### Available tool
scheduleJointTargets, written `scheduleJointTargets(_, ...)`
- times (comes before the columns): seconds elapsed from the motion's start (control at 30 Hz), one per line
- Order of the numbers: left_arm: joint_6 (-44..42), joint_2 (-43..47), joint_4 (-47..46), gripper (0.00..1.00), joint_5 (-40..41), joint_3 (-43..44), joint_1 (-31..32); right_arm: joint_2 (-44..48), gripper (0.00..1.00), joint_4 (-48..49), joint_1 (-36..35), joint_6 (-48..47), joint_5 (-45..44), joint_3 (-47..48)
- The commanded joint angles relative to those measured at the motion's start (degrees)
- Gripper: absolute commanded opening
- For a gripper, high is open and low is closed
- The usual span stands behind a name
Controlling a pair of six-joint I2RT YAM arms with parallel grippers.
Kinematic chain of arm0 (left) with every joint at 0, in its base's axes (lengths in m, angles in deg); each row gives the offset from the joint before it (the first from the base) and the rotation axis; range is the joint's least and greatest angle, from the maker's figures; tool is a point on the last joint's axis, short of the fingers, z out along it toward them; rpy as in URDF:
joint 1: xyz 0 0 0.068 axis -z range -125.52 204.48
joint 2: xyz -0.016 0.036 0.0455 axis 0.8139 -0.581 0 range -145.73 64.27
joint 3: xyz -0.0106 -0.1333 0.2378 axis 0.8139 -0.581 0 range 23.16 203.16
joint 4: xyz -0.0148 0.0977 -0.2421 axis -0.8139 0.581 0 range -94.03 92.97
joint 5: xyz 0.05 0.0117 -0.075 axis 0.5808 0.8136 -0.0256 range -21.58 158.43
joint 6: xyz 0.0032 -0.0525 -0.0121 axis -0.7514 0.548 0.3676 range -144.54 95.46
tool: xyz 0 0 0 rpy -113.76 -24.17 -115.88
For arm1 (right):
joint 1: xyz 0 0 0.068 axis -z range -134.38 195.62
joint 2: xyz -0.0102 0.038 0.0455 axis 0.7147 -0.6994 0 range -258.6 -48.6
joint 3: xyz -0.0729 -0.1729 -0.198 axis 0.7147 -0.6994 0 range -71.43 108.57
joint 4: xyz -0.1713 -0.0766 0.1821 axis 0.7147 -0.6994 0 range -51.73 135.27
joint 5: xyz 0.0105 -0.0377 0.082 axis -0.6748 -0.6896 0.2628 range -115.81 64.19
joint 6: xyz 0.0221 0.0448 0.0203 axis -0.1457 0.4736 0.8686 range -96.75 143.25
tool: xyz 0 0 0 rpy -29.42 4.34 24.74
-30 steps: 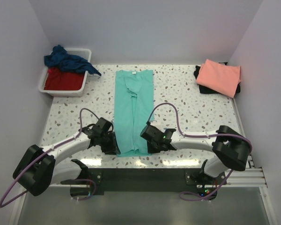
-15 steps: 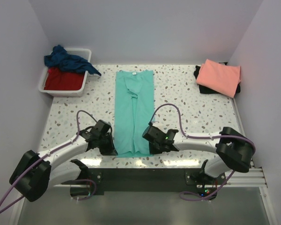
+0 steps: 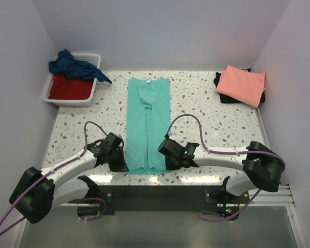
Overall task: Fold and stack the t-shirts
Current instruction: Fold the tshirt
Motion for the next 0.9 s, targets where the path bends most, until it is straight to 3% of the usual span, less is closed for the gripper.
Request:
scheduleJointTargets(0.0, -0.09, -0.14, -0.92, 0.0, 0.53, 2.62, 0.65, 1.15, 0.0, -3.02, -0.04, -0.76, -2.22, 1.71)
scheduleJointTargets(0.67, -0.88, 2.14, 1.1, 0.0, 10.02, 15.97, 1.09, 2.65, 0.0, -12.16, 0.58, -5.5, -13.21, 14.54)
scheduleJointTargets(0.87, -1.5, -0.13, 0.4, 0.0, 14.15, 19.67, 1.09, 1.51, 0.0, -12.34, 5.4, -9.1, -14.09, 17.35)
